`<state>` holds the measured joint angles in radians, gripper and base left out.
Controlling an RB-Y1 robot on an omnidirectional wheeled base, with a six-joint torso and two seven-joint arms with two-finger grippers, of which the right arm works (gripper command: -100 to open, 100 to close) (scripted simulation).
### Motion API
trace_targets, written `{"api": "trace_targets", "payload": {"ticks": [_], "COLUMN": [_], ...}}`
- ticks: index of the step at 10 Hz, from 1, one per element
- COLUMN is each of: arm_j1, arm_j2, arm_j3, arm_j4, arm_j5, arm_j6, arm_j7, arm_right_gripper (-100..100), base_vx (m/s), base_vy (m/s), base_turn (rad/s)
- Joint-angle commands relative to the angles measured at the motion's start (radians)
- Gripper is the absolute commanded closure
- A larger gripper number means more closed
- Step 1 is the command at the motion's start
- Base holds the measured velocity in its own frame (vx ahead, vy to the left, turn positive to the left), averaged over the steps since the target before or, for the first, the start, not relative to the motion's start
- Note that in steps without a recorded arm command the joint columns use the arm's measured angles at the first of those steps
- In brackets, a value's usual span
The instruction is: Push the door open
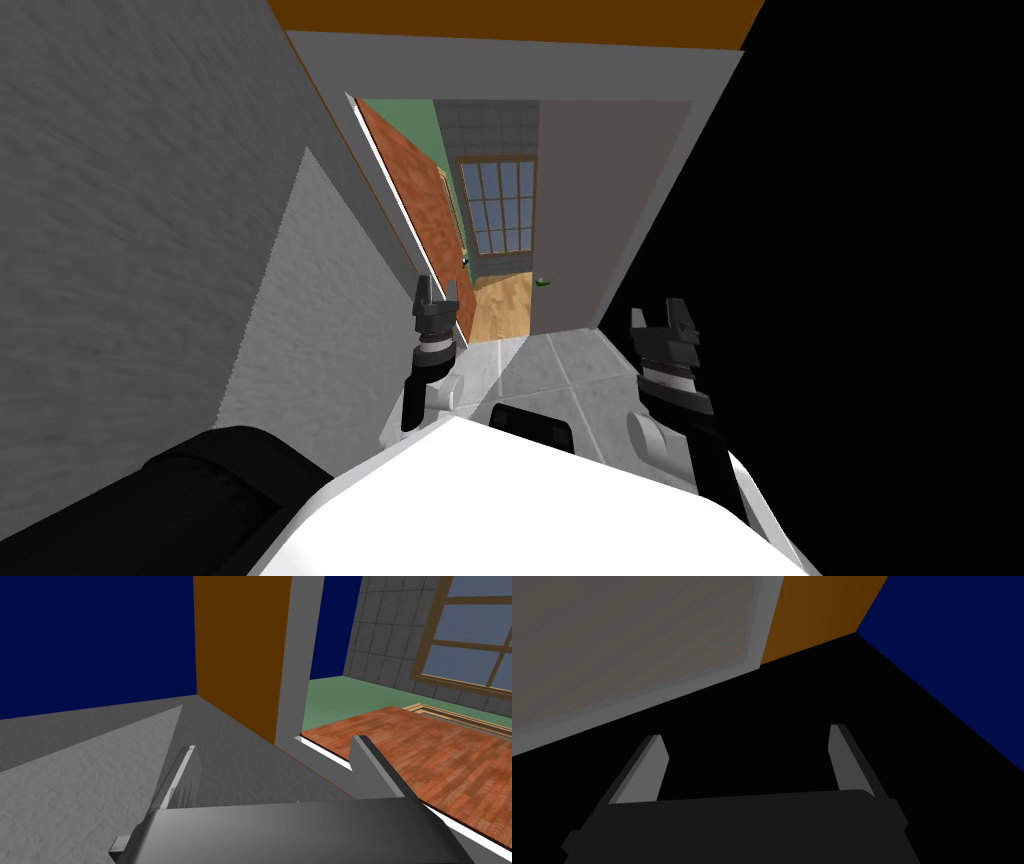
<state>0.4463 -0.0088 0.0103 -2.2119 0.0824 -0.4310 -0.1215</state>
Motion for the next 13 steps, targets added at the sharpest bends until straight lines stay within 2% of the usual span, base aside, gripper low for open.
{"api": "trace_targets", "payload": {"ticks": [1, 7, 13], "arm_j1": [-0.013, -0.062, -0.119], "arm_j2": [-0.005, -0.023, -0.036], "arm_j3": [0.005, 0.012, 0.02], "arm_j4": [0.048, 0.203, 0.383], "arm_j5": [0.0, -0.003, -0.008], "arm_j6": [-0.013, -0.048, -0.089], "arm_j7": [0.007, 0.021, 0.037], "arm_right_gripper": [-100, -100, -100], "base_vx": [0.128, 0.1, 0.096], "base_vy": [-0.002, -0.018, -0.012], "base_turn": [0.045, 0.043, 0.052]}}
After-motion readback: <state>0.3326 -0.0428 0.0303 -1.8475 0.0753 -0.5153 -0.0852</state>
